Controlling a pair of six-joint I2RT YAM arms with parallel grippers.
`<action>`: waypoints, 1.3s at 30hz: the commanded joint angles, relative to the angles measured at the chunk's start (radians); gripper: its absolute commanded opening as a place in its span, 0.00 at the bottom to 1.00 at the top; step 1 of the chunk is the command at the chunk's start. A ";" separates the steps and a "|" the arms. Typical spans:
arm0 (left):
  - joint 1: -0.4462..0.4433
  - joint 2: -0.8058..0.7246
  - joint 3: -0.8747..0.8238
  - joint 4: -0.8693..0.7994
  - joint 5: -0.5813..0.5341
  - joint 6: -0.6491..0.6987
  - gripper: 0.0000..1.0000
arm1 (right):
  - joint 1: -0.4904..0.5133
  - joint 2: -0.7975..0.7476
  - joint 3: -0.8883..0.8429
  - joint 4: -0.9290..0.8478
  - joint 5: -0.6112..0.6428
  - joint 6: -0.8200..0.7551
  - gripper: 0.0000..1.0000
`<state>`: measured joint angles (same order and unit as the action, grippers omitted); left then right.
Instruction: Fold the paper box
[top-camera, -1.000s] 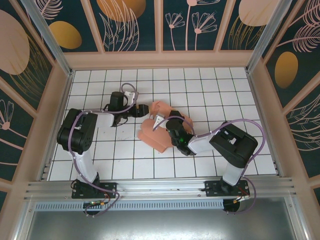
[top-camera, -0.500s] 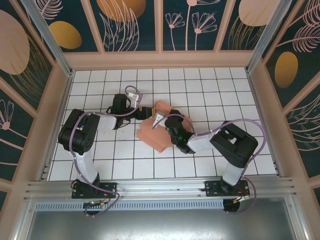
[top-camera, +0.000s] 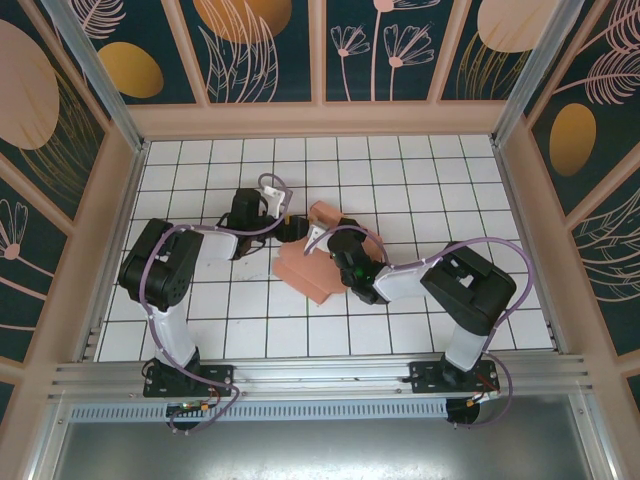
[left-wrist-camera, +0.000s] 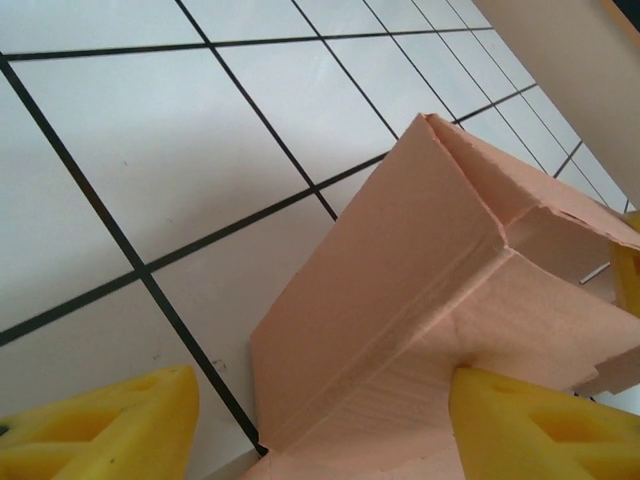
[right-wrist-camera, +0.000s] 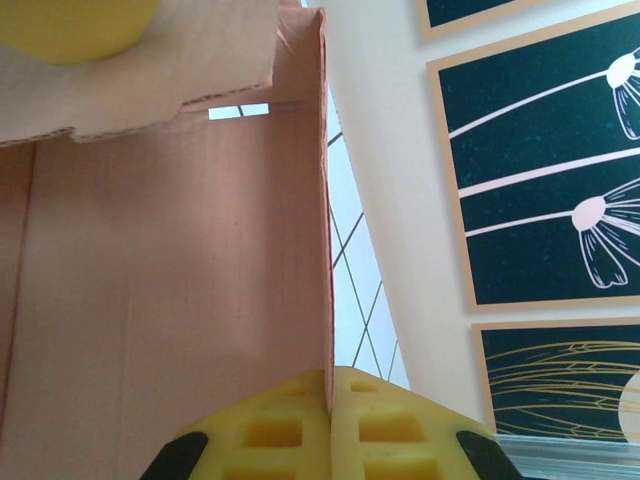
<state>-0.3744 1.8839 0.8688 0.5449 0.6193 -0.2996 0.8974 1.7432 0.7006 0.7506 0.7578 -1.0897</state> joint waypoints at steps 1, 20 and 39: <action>-0.007 0.011 0.039 -0.007 -0.003 0.019 0.65 | 0.003 -0.006 0.031 -0.004 -0.015 0.037 0.00; -0.027 0.014 0.028 0.013 -0.031 0.005 0.53 | 0.011 -0.016 0.108 -0.191 -0.082 0.133 0.00; -0.041 0.020 0.013 0.008 -0.067 0.029 0.37 | 0.008 -0.008 0.189 -0.327 -0.125 0.232 0.00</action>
<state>-0.4023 1.8866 0.8837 0.5415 0.5472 -0.2916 0.8982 1.7432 0.8543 0.4500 0.6609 -0.9020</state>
